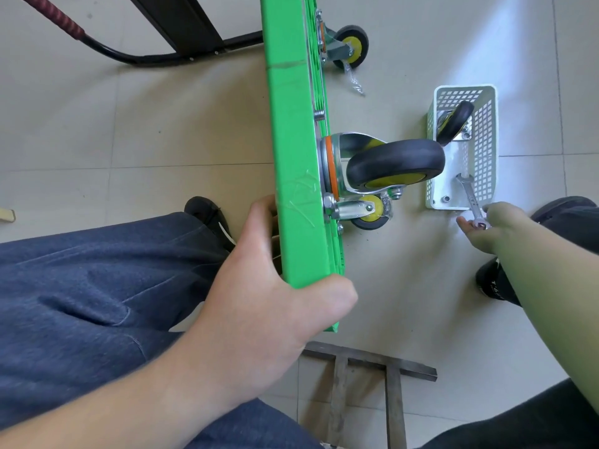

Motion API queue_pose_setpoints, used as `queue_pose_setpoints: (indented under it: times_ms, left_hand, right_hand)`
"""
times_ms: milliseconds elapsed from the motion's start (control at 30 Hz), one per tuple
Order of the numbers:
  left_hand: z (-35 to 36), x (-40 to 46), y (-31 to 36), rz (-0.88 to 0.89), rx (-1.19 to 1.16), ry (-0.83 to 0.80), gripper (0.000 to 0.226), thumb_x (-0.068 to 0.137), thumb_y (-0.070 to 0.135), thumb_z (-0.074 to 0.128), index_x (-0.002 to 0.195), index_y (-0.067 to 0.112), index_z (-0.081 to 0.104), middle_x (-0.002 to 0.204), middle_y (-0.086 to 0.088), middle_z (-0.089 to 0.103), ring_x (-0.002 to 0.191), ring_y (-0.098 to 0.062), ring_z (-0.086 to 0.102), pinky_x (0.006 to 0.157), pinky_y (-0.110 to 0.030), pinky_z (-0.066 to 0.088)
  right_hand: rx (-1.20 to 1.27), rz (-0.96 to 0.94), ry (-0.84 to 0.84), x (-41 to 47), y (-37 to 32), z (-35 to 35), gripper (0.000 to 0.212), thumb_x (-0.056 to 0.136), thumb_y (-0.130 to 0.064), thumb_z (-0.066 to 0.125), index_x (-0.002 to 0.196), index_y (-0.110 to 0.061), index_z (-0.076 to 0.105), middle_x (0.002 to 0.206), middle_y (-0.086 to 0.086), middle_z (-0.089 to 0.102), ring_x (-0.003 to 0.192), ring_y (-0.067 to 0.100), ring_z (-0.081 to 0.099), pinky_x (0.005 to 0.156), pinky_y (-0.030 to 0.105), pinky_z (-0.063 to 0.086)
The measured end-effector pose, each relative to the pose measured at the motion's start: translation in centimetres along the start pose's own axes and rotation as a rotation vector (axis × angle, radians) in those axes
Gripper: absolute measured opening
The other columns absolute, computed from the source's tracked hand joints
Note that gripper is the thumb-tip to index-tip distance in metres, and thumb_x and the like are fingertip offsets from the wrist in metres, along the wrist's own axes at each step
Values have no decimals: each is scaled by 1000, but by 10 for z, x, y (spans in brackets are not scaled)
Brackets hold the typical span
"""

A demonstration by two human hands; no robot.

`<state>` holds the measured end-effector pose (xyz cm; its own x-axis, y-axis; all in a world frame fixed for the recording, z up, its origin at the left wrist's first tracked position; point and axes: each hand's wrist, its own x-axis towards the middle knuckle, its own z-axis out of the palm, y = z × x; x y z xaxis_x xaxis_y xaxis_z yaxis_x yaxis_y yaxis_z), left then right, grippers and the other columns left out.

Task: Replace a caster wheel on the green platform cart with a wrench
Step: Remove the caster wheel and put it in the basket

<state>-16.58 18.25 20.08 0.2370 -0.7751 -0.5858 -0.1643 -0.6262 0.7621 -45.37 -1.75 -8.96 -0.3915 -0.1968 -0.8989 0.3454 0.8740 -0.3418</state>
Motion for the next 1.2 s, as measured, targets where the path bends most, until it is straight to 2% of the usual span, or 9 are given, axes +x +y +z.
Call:
queue_pose_setpoints:
  times_ms: [67,267,367,433,500,633,767,967,1200]
  left_hand:
    - [0,0,0,-3,0,1,51,63,24,71,110,37,56,99,-1,72,88,-24,70,70,-38,60]
    - [1,0,-2,-3,-24,1,49,63,21,69,109,35,57,97,-2,72,85,-25,70,65,-29,61]
    - [2,1,-2,0,-30,-3,51,63,21,69,111,32,57,97,-2,73,85,-24,71,64,-25,60]
    - [2,1,-2,5,-30,-6,51,64,21,69,112,32,57,99,-1,73,87,-23,71,65,-24,60]
    - [2,1,-3,5,-28,-8,51,64,23,69,113,34,57,101,0,73,89,-22,72,67,-26,62]
    - [2,3,-8,11,-25,3,58,59,32,73,114,37,56,103,3,74,94,-23,73,74,-37,64]
    - [1,3,-9,14,-13,17,65,52,46,69,115,42,55,106,8,75,99,-20,74,85,-48,63]
    - [4,4,-10,25,-19,45,70,51,48,70,118,40,55,107,10,76,102,-19,74,91,-51,60]
    - [4,4,-8,25,-41,48,71,48,50,70,117,41,54,107,13,75,101,-15,73,91,-47,61]
  right_hand:
    - [23,8,-28,2,-2,-1,40,102,-14,52,141,-25,57,118,5,47,74,13,45,46,35,58]
    - [-112,-66,-59,1,-1,0,52,103,-17,52,154,-20,40,152,2,39,115,22,47,56,33,55]
    - [-183,-127,-95,1,2,5,56,106,-19,41,159,-10,25,162,8,31,118,22,45,77,33,55]
    - [-318,-196,-49,2,9,1,63,103,-31,54,155,-3,32,147,7,46,120,25,45,99,32,44]
    - [-465,-278,-52,-12,9,1,64,97,-30,66,147,2,42,116,0,50,107,24,42,94,24,37]
    - [-297,-187,-127,-60,1,11,45,102,-10,49,147,-8,42,124,12,45,97,32,58,84,43,60]
    - [-838,-342,-237,-102,7,24,29,100,-8,48,124,6,57,88,15,60,67,27,60,64,37,58]
    - [-1386,-596,-472,-174,18,34,23,101,-16,53,97,2,67,85,11,69,65,23,65,59,29,59]
    - [-1410,-632,-671,-249,36,6,19,96,-19,60,94,-4,72,76,4,69,61,16,63,54,24,55]
